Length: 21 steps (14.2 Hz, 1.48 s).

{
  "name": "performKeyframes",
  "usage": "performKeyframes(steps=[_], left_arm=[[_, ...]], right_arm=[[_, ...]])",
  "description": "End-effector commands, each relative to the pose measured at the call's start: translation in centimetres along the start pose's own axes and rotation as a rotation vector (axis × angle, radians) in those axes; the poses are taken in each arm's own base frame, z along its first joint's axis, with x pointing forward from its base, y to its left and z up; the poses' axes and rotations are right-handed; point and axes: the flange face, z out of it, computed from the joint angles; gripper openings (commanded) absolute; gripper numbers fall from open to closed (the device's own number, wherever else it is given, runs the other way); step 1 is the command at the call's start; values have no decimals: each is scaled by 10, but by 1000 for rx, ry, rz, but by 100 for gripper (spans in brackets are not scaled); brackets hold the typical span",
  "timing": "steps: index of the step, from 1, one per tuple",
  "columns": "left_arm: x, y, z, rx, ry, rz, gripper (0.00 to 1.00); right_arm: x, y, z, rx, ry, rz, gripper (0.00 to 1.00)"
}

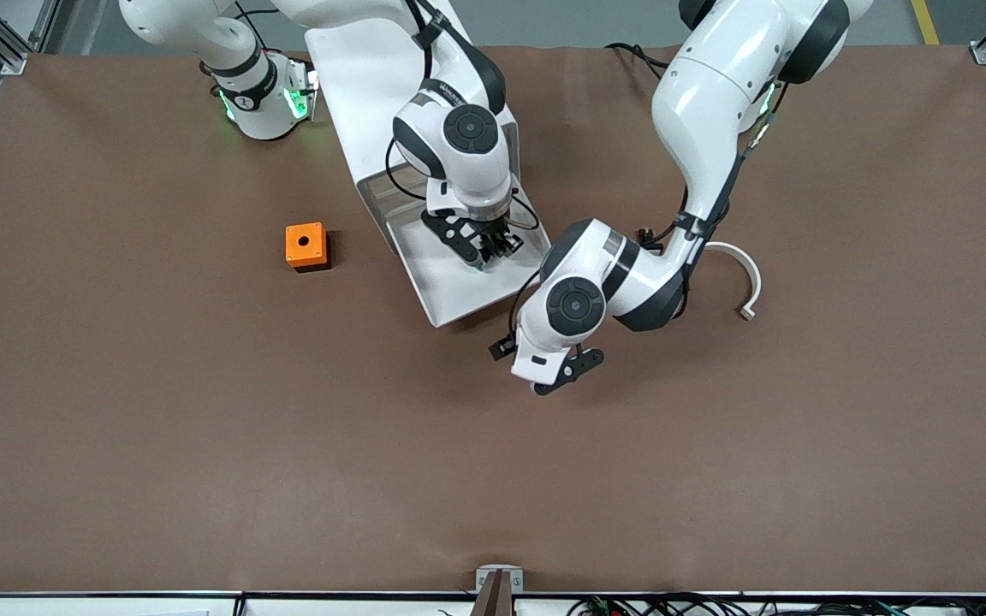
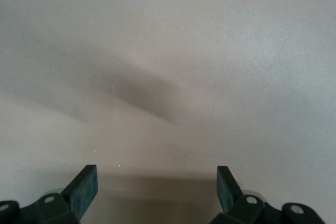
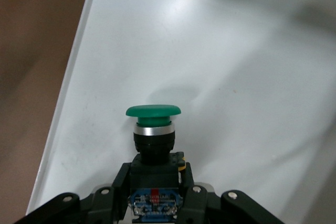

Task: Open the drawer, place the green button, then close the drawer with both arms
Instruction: 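Lower the green button into the drawer and open the right gripper, then push the drawer shut with the left gripper while the right gripper withdraws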

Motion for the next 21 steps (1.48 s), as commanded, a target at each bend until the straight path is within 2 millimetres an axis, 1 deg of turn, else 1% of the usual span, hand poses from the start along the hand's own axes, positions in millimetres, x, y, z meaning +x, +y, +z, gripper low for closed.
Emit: performKeyframes(steps=[1, 2, 4, 5, 7, 8, 9, 10, 11, 12, 13, 14, 15, 16, 18, 20, 21], left_arm=[[-11, 1, -5, 11, 30, 4, 100], [-12, 1, -3, 15, 29, 5, 100], [-13, 2, -2, 15, 29, 8, 100], [-13, 2, -4, 14, 30, 9, 100], [-21, 5, 0, 18, 29, 20, 100], [-21, 5, 0, 20, 29, 21, 100], [-23, 5, 1, 21, 29, 22, 100], [-27, 6, 4, 25, 27, 27, 100], [-30, 7, 7, 29, 26, 31, 100], [-30, 6, 7, 34, 32, 34, 100], [-33, 7, 8, 39, 38, 44, 100], [-41, 9, 13, 48, 37, 53, 100], [-49, 11, 17, 54, 35, 58, 100], [-52, 12, 18, 56, 34, 58, 100], [-65, 14, 27, 70, 30, 74, 100], [-76, 16, 32, 79, 28, 87, 100], [-83, 17, 35, 86, 26, 97, 100]], right_arm=[[-5, -3, -4, -2, 21, 53, 25], [-6, -2, -3, -5, 21, 55, 99], [-8, 0, -6, -25, 38, 30, 100], [-7, -2, -14, -23, 64, -4, 100], [-2, -3, -34, -84, 112, -114, 100], [-1, -5, -46, -115, 112, -194, 100], [5, -8, -63, -153, 110, -257, 100], [21, -10, -77, -186, 104, -275, 100], [42, -13, -100, -188, 92, -284, 100], [53, -14, -117, -183, 84, -311, 100], [73, -11, -135, -179, 75, -344, 100], [93, -8, -152, -167, 70, -376, 100], [114, -4, -165, -157, 64, -418, 100], [135, 1, -177, -152, 59, -461, 100], [176, 17, -203, -154, 44, -538, 100], [226, 41, -232, -156, 25, -614, 100], [251, 54, -242, -160, 11, -648, 100]])
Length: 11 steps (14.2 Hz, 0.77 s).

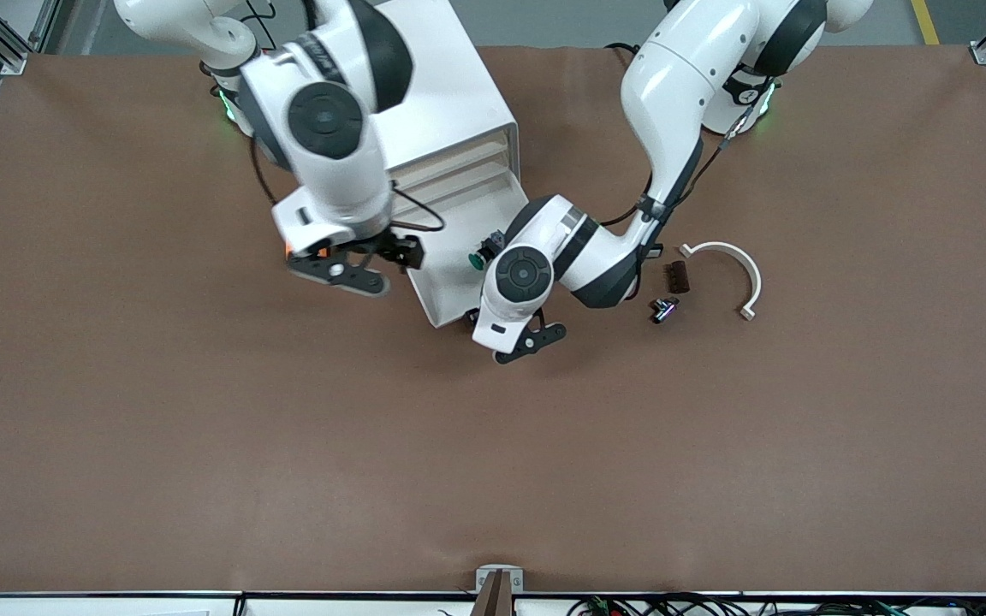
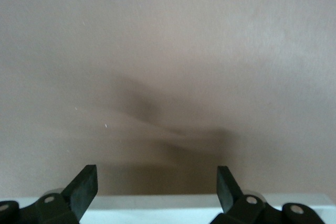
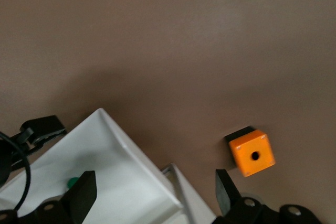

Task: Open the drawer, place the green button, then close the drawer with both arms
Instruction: 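Push the drawer shut with the left gripper while the right gripper withdraws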

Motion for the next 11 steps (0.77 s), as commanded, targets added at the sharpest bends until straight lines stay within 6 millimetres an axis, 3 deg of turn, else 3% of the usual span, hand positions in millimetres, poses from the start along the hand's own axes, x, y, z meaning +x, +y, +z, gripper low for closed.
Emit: performKeyframes(steps=[1, 4, 7, 11], left_arm=[[-15, 1, 1, 22, 23, 4, 100], [-34, 8, 6, 33, 19, -4, 100], [-55, 13, 16, 47, 6, -26, 100], [-87, 19, 28, 58, -39, -39, 100]], right_arm=[[26, 72, -28, 5, -23, -105, 100], [61, 162, -43, 17, -51, -194, 100], [81, 240, -50, 31, -85, -267, 100], [97, 325, -48, 43, -117, -329, 100]])
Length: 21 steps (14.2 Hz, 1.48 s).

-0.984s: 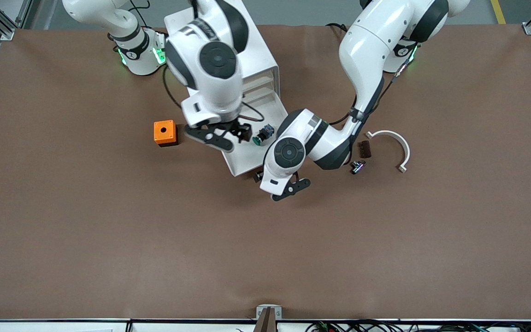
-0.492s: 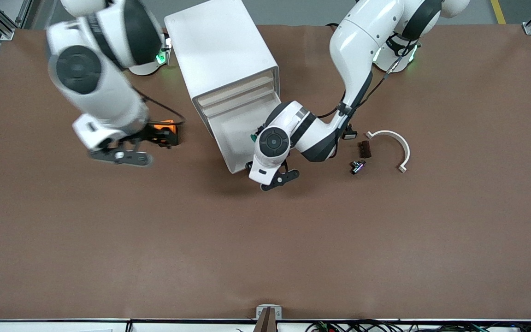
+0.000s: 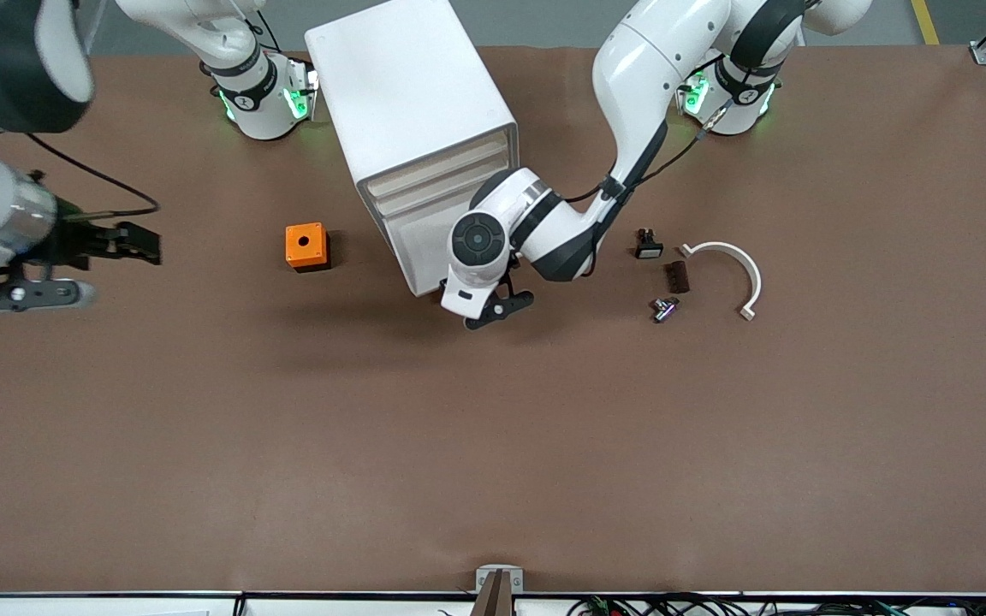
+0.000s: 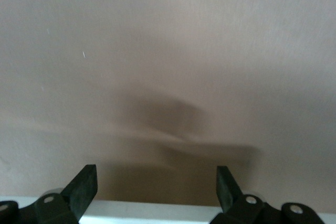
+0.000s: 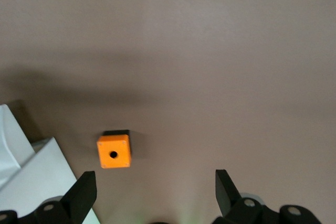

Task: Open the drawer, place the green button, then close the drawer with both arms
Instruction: 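Push the drawer shut with the left gripper while the right gripper withdraws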

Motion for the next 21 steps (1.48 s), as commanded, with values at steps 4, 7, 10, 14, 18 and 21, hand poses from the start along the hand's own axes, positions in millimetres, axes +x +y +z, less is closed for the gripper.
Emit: performKeyframes(steps=[4, 7, 10, 14, 18, 21], left_arm=[[-36, 4, 8, -6, -109, -61, 100], [-51, 5, 17, 4, -155, -85, 100], [-66, 5, 26, 14, -187, -89, 100], [-76, 7, 29, 8, -233, -106, 100], [-82, 9, 34, 5, -279, -135, 100], [-83, 10, 34, -2, -307, -152, 100]], right_arm=[[-20, 79, -19, 12, 3, -31, 100], [-29, 94, -41, 11, 16, 0, 100], [-36, 103, -50, 22, 20, 8, 100], [-63, 91, -63, 32, -41, 1, 100], [-72, 84, -75, 39, -13, -9, 100], [-74, 94, -75, 40, -3, 10, 100]])
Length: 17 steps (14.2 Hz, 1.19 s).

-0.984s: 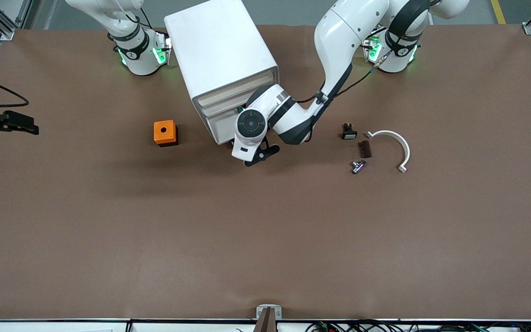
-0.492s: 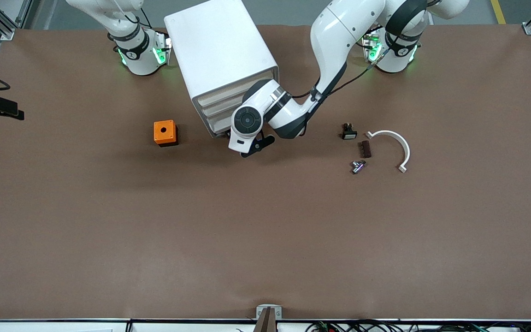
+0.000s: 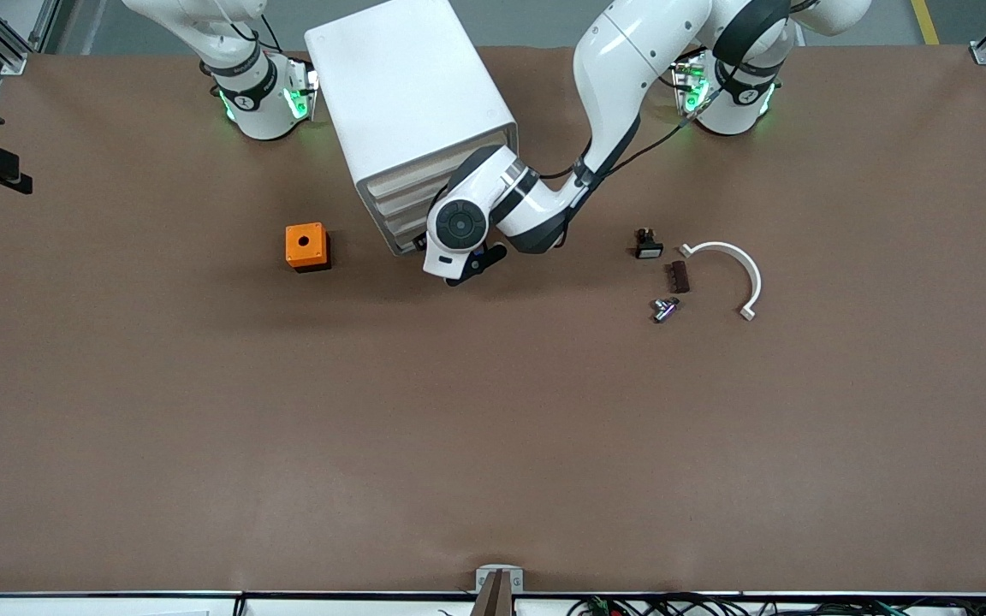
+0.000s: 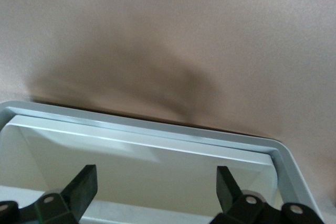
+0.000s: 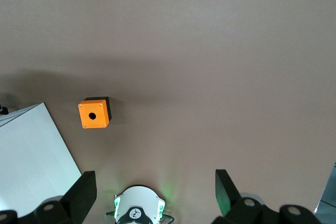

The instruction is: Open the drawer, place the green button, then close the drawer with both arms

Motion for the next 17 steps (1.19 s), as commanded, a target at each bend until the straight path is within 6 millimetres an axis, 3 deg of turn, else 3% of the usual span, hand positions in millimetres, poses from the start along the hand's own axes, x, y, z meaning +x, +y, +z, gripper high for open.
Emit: performKeyframes(steps=[1, 5, 7, 9, 11, 15, 17], left_arm=[[-12, 2, 0, -9, -36, -21, 100], [-2, 1, -10, -20, -18, -21, 100], [18, 0, -32, -48, 1, -38, 100], [37, -4, -68, -86, 45, -44, 100], [57, -14, -116, -118, 136, -37, 100], [83, -59, -219, -58, 318, -9, 100], [82, -86, -248, 53, 360, 62, 100]], right_arm=[[-5, 3, -3, 1, 7, -2, 100], [-3, -52, -11, -35, 20, -91, 100], [-6, -51, -13, -35, 25, -43, 100], [-9, -41, -11, -28, 20, -26, 100], [-13, -37, -7, -24, 18, -17, 100], [-25, -35, -1, -26, 52, -12, 100], [-29, -33, 2, -19, 53, -8, 100]])
